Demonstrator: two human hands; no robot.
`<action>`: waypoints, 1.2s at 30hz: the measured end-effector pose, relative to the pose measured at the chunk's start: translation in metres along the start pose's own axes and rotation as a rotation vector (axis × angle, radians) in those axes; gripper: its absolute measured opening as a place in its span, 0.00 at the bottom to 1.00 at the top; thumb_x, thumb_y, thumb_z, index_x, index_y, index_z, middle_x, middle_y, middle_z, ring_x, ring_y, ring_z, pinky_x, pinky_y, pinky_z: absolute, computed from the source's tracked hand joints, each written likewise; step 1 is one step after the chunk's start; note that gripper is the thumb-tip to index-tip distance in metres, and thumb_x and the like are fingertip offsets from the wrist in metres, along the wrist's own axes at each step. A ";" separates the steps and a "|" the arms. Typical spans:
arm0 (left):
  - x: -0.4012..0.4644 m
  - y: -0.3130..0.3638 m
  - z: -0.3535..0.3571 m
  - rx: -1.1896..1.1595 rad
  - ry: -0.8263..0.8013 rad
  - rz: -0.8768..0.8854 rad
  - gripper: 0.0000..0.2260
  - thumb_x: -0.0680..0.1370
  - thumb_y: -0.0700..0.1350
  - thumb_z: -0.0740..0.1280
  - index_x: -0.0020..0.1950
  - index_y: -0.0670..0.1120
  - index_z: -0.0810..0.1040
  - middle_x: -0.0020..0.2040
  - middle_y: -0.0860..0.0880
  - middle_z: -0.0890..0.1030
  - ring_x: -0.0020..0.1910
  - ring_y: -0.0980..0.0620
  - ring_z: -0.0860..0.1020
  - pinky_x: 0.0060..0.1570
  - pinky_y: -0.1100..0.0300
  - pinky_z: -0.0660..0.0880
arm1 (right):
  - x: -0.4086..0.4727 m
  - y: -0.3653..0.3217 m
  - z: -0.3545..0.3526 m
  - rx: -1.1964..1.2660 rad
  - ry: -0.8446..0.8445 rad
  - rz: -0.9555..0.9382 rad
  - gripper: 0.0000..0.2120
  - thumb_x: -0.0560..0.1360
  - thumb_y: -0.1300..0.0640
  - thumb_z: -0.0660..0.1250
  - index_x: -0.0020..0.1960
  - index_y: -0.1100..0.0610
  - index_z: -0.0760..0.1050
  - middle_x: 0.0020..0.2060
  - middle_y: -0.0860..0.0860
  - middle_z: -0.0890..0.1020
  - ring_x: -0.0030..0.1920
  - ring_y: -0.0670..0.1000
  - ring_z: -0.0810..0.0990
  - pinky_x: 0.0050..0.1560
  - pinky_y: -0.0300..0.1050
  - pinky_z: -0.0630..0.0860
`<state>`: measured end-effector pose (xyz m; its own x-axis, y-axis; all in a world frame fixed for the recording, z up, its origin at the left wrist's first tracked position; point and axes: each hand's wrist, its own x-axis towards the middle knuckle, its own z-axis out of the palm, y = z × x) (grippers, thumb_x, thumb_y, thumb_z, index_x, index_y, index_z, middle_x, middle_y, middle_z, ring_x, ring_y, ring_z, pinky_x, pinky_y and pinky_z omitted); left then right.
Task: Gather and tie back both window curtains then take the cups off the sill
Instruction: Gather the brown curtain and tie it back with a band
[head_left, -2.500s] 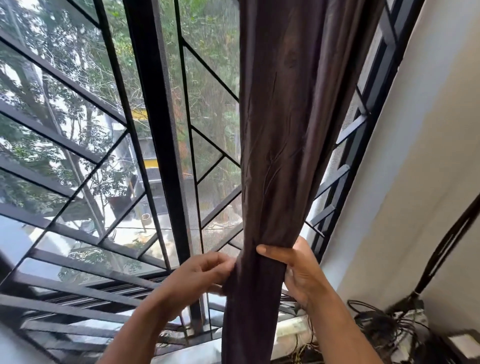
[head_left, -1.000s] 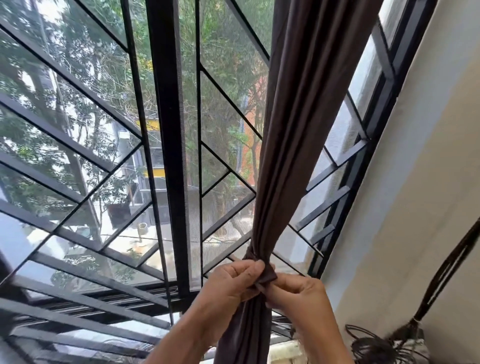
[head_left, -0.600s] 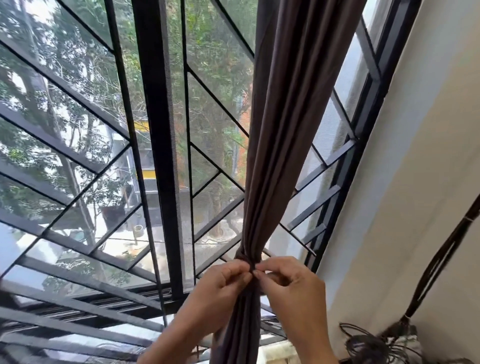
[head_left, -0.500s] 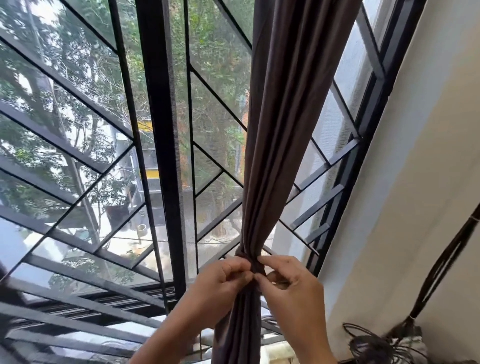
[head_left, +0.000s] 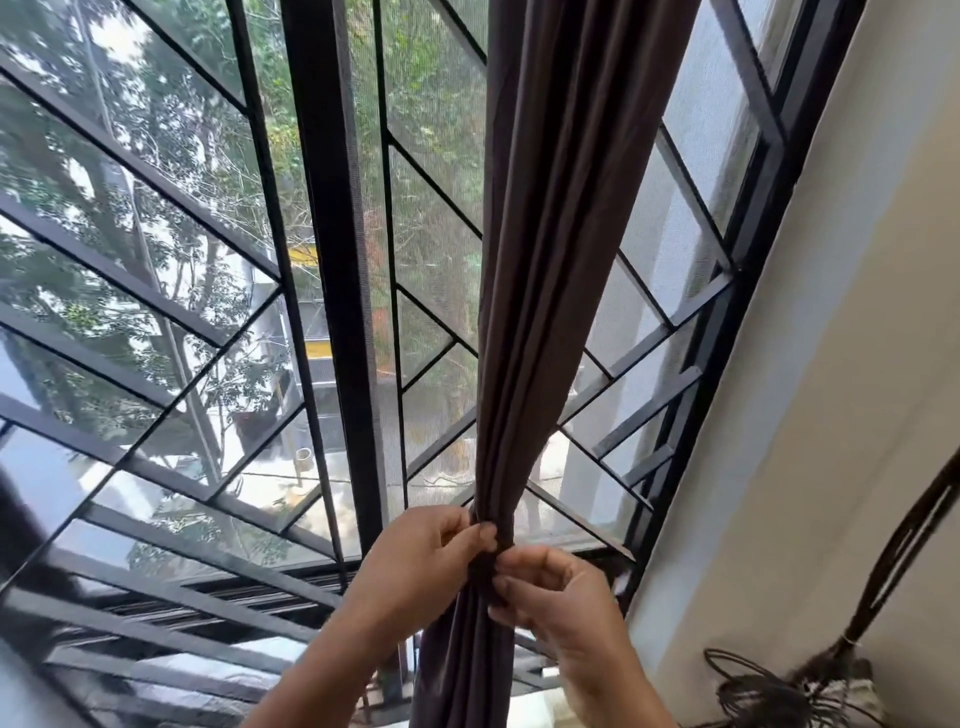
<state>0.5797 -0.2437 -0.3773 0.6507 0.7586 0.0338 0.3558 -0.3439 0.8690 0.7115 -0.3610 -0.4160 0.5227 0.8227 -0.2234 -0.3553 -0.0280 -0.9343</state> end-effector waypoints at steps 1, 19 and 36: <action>-0.003 0.004 0.001 0.157 0.061 0.031 0.16 0.82 0.57 0.68 0.39 0.48 0.80 0.34 0.45 0.82 0.32 0.55 0.78 0.38 0.50 0.78 | 0.003 -0.002 -0.001 -0.056 -0.002 -0.024 0.08 0.75 0.77 0.73 0.51 0.67 0.85 0.46 0.67 0.89 0.43 0.57 0.89 0.42 0.48 0.87; -0.019 -0.006 0.025 -0.976 0.258 -0.310 0.09 0.74 0.41 0.80 0.47 0.35 0.88 0.43 0.37 0.87 0.42 0.49 0.86 0.49 0.56 0.85 | 0.022 -0.024 0.046 -0.288 0.217 -0.214 0.12 0.72 0.69 0.76 0.42 0.52 0.89 0.31 0.55 0.87 0.36 0.58 0.89 0.51 0.66 0.88; -0.010 -0.016 0.021 -0.974 0.089 -0.487 0.07 0.70 0.43 0.79 0.47 0.45 0.88 0.41 0.45 0.86 0.37 0.55 0.84 0.41 0.59 0.80 | 0.032 -0.013 0.031 -0.473 0.165 -0.212 0.05 0.65 0.60 0.80 0.39 0.52 0.88 0.32 0.53 0.89 0.36 0.57 0.90 0.45 0.60 0.89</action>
<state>0.5817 -0.2570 -0.4018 0.5193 0.7451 -0.4185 -0.1469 0.5602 0.8152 0.7090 -0.3165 -0.4029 0.6732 0.7392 -0.0211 0.1394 -0.1548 -0.9781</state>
